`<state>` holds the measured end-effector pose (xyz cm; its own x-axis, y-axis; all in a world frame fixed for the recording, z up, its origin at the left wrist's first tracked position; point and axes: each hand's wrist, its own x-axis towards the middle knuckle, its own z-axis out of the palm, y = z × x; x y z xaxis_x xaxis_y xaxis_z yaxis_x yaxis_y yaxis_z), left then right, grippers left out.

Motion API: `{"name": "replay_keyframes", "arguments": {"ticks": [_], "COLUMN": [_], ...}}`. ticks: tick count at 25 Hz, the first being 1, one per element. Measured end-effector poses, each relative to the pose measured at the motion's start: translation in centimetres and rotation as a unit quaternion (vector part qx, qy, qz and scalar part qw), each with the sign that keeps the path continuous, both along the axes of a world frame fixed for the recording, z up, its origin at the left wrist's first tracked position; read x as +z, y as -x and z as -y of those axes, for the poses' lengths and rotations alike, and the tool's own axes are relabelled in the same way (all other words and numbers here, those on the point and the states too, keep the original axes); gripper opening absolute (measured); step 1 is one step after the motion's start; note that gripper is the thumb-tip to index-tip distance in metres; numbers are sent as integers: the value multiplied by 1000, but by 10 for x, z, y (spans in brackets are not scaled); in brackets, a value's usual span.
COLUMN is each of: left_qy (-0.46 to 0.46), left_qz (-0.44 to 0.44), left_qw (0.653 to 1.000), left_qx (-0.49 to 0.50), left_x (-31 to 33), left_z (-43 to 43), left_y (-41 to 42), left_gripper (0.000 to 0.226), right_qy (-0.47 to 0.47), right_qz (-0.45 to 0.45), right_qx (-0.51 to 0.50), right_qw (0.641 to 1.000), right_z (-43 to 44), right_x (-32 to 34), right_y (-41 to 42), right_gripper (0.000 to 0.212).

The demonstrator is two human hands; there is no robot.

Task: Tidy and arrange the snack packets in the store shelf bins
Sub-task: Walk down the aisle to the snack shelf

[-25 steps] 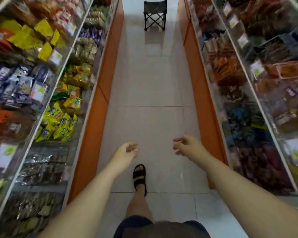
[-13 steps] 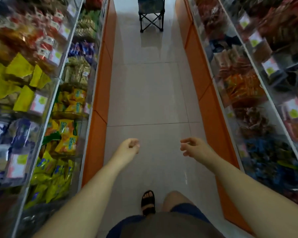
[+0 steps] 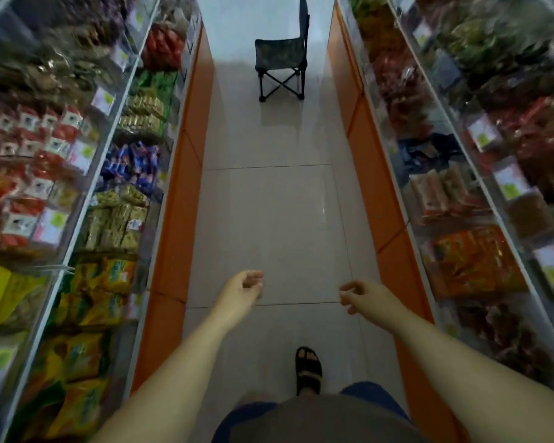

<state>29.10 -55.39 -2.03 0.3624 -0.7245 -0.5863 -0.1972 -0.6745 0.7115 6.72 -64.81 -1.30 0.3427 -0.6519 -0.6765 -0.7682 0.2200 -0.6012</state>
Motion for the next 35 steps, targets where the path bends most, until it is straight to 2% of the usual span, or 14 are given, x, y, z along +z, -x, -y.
{"name": "replay_keyframes", "arguments": {"ticks": [8,16,23,28,35], "left_qy": [-36,-36,6,-3,3], "left_qz": [6,5,7,11,-2], "left_qw": [999,999,999,1000,1000], "left_qx": [34,1,-34,-13,27], "left_x": [-7,-6,2,0,6], "left_z": [98,262,442,554,669], "left_y": [-107,-232,-279,-308,-356], "left_gripper": [31,32,31,29,29], "right_qy": [43,21,-15,-14,52], "right_qz": [55,22,-31,-39,44], "right_qx": [22,-21,-49,-10,34], "right_qw": [997,999,998,999,997], "right_z": [183,310,427,549,727], "right_x": [22,-3,-26,-22,23], "right_y": [-139,-233,-260,-290,-385], "right_gripper": [24,24,28,27,25]}}
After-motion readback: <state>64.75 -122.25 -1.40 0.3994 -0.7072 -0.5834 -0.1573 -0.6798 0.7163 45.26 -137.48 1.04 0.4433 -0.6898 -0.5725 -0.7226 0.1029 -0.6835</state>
